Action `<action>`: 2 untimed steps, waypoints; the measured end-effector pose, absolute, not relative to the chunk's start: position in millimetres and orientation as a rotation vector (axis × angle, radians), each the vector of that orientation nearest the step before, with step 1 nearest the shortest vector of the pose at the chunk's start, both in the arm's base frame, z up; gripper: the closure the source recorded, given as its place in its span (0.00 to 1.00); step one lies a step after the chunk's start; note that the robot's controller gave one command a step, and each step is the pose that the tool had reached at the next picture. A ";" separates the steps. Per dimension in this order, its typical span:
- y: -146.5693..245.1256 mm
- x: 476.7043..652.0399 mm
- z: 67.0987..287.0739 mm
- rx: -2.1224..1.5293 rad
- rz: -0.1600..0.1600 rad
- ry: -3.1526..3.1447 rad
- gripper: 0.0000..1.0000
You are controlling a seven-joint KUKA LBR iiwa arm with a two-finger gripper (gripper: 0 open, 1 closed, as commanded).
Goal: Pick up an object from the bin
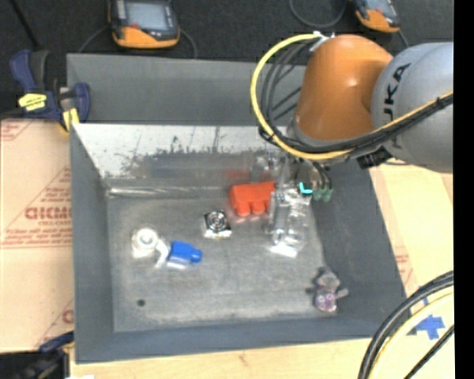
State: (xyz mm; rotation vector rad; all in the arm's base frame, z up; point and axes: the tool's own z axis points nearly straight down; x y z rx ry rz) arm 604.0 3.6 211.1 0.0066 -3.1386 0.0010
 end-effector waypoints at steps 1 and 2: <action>33.6 558.6 68.5 0.450 0.000 -3.111 0.00; 33.3 559.9 70.9 0.447 0.000 -3.114 1.00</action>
Offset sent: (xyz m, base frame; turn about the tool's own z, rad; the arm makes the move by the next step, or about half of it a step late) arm -0.0456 0.0308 -0.1411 -0.2842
